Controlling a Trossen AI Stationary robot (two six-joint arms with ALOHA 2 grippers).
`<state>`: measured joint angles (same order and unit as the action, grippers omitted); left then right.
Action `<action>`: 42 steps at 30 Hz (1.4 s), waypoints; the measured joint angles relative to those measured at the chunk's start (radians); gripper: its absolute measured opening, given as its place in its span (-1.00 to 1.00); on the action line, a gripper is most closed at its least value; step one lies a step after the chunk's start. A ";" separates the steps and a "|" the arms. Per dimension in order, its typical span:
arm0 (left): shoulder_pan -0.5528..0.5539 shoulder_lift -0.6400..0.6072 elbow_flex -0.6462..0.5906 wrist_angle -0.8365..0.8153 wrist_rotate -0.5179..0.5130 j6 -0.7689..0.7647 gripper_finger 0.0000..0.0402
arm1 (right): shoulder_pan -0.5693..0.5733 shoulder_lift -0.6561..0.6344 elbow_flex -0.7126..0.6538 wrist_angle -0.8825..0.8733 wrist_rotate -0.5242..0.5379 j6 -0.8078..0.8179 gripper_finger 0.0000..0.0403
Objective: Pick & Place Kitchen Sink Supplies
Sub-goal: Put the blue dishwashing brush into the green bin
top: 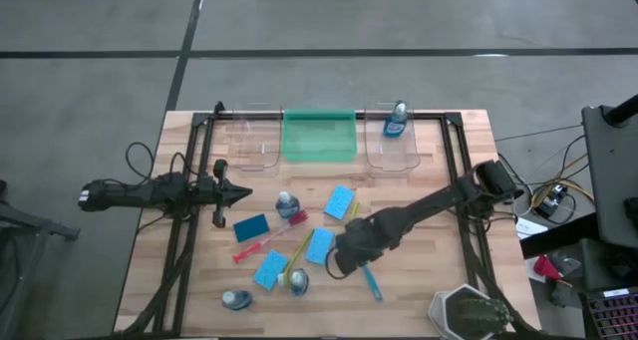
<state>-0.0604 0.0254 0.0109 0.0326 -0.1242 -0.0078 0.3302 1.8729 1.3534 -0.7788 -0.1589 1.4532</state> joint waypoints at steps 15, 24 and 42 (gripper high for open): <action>0.000 0.000 0.000 0.000 0.000 0.000 -0.99 | -0.219 -0.001 0.340 -0.147 0.000 -0.423 -0.73; 0.000 0.000 0.000 0.000 0.000 0.000 -0.99 | -0.378 -0.001 0.533 -0.182 0.003 -0.699 -0.73; 0.000 0.000 0.000 0.000 0.000 0.000 -0.99 | -0.619 -0.001 0.622 0.059 0.344 -1.360 -0.73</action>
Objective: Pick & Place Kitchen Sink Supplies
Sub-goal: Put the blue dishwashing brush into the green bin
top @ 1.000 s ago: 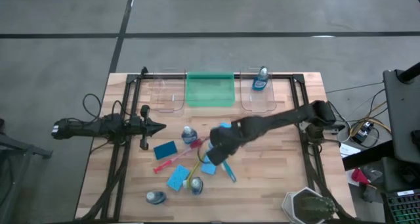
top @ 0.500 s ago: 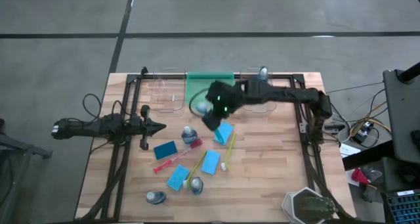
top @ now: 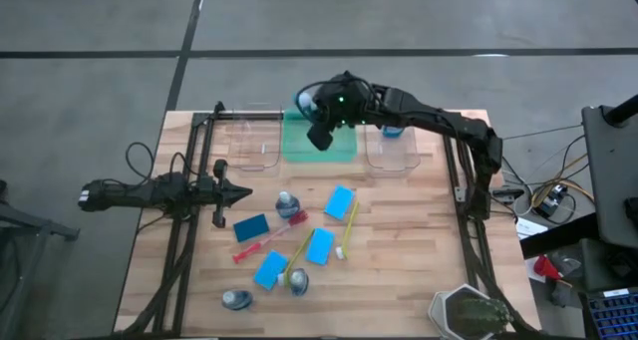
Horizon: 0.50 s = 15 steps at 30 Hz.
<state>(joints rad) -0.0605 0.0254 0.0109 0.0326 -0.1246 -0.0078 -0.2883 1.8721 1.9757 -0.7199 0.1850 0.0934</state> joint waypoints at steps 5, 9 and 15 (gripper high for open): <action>0.000 0.000 0.000 0.000 0.000 0.000 -0.99 | -0.012 0.002 -0.021 0.088 0.241 -0.189 -0.73; 0.000 0.000 0.000 0.000 0.000 0.000 -0.99 | -0.019 0.002 -0.065 0.200 0.320 -0.363 -0.73; 0.000 0.000 0.000 0.000 0.000 0.000 -0.99 | -0.034 0.052 -0.113 0.253 0.320 -0.438 -0.73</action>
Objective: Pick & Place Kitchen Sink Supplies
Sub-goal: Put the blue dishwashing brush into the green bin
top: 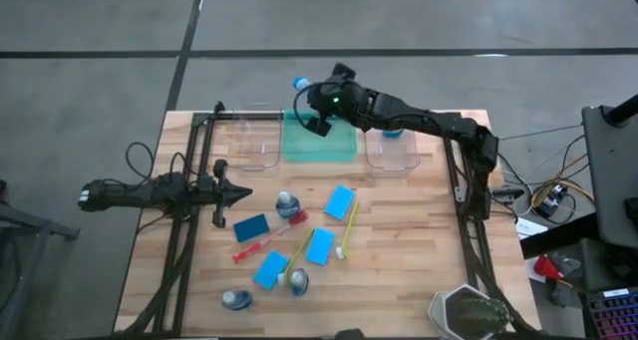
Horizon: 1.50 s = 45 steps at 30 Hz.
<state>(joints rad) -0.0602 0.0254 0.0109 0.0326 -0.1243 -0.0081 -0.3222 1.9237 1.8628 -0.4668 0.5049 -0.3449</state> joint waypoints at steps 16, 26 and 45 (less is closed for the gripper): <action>0.000 0.000 0.000 0.000 0.000 0.000 -0.99 | -0.011 0.349 0.248 -0.281 0.022 -0.053 -0.73; 0.000 0.005 0.000 0.000 0.000 0.000 -0.99 | -0.047 0.549 0.482 -0.479 0.018 -0.062 -0.73; 0.000 0.010 0.000 0.000 0.000 0.000 -0.99 | -0.130 0.553 0.457 -0.476 -0.234 -0.182 -0.73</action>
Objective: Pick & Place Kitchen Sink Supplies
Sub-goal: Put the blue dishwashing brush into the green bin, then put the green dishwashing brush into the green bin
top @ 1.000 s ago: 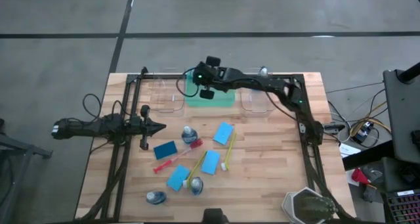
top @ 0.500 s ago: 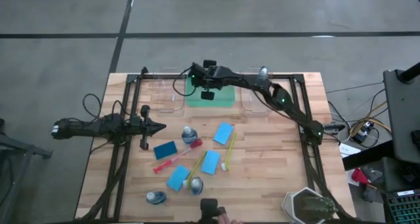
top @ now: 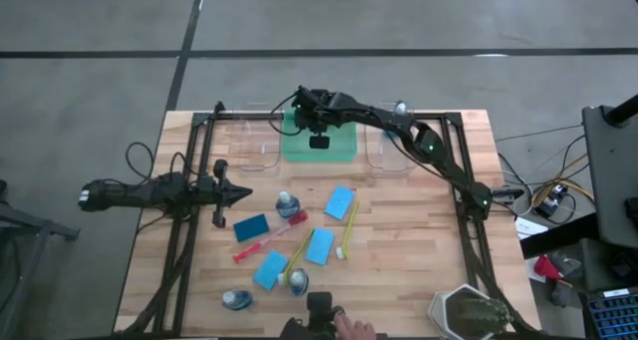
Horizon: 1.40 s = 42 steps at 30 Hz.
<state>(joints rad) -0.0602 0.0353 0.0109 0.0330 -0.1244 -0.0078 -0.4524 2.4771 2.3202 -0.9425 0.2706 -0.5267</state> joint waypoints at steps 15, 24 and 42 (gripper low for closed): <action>0.000 0.000 0.000 0.000 0.000 0.000 -0.99 | -0.025 0.000 -0.101 0.016 -0.040 -0.027 -0.73; 0.000 0.000 0.000 0.000 0.000 0.000 -0.99 | -0.031 0.000 -0.109 0.120 -0.062 -0.025 -0.71; 0.000 0.000 0.000 0.000 0.000 0.000 -0.99 | -0.023 -0.002 -0.044 0.045 0.078 0.035 -0.33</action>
<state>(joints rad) -0.0601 0.0357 0.0109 0.0330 -0.1245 -0.0080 -0.4756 2.4752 2.2758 -0.8972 0.3487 -0.4921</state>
